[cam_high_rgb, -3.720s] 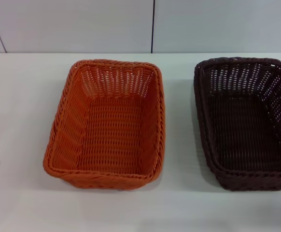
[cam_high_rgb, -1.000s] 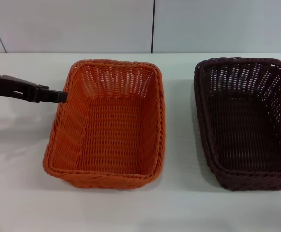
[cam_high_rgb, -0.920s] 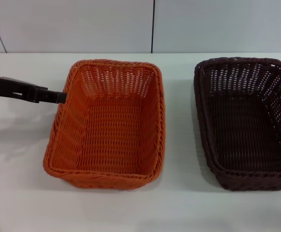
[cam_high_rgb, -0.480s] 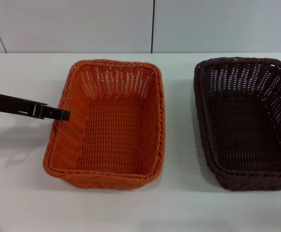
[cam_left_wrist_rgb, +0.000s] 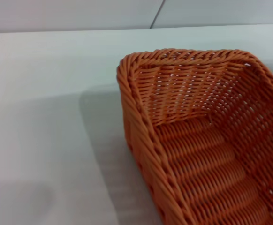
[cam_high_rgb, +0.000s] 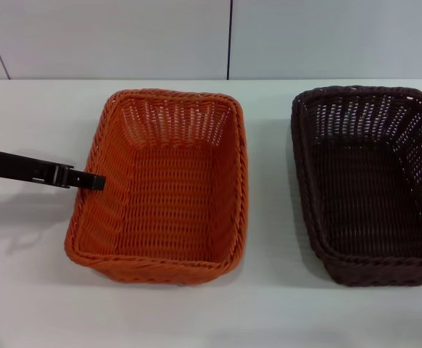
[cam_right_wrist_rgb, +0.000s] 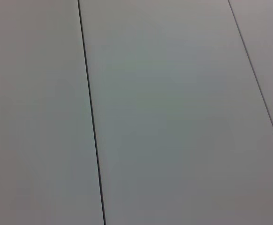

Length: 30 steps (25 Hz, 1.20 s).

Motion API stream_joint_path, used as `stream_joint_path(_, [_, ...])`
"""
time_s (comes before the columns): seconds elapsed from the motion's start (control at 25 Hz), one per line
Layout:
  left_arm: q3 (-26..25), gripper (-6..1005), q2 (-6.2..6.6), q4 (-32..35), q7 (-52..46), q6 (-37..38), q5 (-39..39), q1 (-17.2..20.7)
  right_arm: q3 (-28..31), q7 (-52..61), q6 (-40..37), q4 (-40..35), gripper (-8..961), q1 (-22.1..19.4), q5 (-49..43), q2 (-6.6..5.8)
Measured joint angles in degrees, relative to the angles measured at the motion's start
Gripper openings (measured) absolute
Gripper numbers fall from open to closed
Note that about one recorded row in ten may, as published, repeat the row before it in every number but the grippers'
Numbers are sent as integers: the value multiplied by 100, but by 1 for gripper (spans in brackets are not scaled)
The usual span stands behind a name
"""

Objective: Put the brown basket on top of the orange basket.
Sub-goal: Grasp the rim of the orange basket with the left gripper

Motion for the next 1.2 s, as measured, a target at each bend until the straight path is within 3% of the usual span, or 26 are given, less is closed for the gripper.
stream_joint_path(0.92, [225,615,-14,-380,35,-390,23,-63,81,0,18,-44,583,-79,0,0])
stream_joint_path(1.2, [229,453,-12,-351,56,-388,24,-83,205,0,102,-53,583,-85,0,0])
